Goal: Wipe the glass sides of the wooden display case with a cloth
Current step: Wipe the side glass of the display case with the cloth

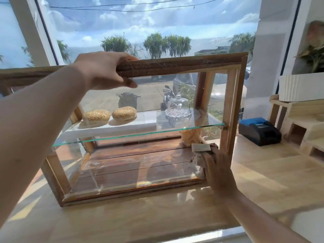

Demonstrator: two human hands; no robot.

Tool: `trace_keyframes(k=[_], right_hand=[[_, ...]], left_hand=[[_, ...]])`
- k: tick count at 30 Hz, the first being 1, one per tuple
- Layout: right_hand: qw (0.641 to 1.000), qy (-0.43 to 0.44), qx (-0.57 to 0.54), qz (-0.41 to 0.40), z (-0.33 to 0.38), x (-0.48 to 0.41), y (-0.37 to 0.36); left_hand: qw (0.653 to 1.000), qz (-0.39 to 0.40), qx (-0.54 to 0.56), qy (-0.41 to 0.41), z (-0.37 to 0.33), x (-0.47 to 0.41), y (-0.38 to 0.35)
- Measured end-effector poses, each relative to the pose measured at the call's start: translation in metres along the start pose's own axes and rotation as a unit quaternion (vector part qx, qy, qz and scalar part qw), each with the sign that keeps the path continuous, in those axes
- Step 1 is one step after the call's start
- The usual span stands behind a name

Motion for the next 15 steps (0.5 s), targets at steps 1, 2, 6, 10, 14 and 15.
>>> trace_keyframes(k=[1, 2, 6, 10, 14, 15], right_hand=[[0.998, 0.005, -0.001, -0.055, 0.005, -0.022, 0.013], [0.994, 0.002, -0.011, -0.113, 0.011, -0.046, 0.029], [0.958, -0.012, -0.099, -0.269, 0.044, -0.138, 0.085], [0.971, 0.072, -0.028, -0.225, 0.077, -0.143, 0.061], [0.958, 0.238, 0.113, -0.113, 0.038, -0.080, 0.025], [0.958, 0.234, 0.130, -0.102, 0.020, -0.073, 0.026]], left_hand=[[1.000, -0.002, -0.001, -0.001, 0.000, 0.000, 0.000], [1.000, -0.004, 0.001, -0.004, 0.000, 0.000, 0.000], [1.000, -0.010, 0.010, -0.004, 0.000, 0.001, 0.001], [1.000, -0.014, 0.003, -0.006, 0.001, 0.001, 0.000], [1.000, -0.021, 0.001, -0.012, -0.001, 0.002, 0.002], [1.000, -0.023, 0.001, -0.011, -0.001, 0.003, 0.002]])
Point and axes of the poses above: each hand's wrist, its own x-axis away from the middle knuckle, its own y-axis out of the back of the hand, z = x × y, the point moved 3 cm from there along -x, towards the middle knuckle, and after that the axes turned 11 degrees about z, right-handed, at the moved point
